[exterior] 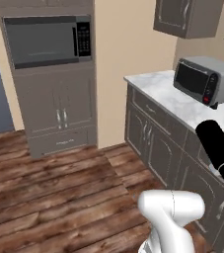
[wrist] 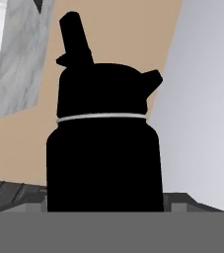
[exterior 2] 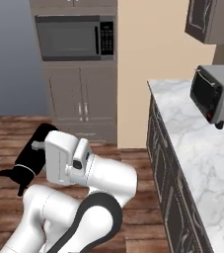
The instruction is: Pick the water bottle from the counter and place it in the open cabinet.
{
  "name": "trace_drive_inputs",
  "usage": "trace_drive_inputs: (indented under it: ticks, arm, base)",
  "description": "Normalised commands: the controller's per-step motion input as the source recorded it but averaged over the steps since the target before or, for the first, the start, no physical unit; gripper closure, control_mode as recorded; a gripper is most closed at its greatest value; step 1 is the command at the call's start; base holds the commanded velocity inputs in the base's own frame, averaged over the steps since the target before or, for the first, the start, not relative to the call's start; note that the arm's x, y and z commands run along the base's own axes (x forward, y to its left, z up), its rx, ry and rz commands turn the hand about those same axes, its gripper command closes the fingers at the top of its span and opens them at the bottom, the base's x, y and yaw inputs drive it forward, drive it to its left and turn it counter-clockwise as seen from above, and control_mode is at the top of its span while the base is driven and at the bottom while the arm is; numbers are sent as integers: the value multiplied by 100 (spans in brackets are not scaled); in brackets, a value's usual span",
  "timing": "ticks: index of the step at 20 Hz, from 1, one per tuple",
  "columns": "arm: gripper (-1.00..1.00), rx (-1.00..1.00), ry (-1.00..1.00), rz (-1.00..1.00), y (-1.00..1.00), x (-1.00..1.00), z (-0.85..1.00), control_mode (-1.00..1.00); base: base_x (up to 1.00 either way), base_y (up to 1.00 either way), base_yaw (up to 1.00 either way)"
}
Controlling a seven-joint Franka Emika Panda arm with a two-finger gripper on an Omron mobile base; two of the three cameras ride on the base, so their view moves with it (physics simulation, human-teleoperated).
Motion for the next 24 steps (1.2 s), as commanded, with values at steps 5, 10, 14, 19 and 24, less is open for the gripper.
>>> trace_drive_inputs:
  ticks: [5,10,14,19,24]
  arm:
    - [100,0,0,0,0,0,0,100]
    - [100,0,0,0,0,0,0,100]
    - [100,0,0,0,0,0,0,100]
    - [100,0,0,0,0,0,0,100]
    - [100,0,0,0,0,0,0,100]
  base:
    - [0,0,-29]
    - [0,0,-30]
    - [0,0,-29]
    - [0,0,-29]
    - [0,0,-29]
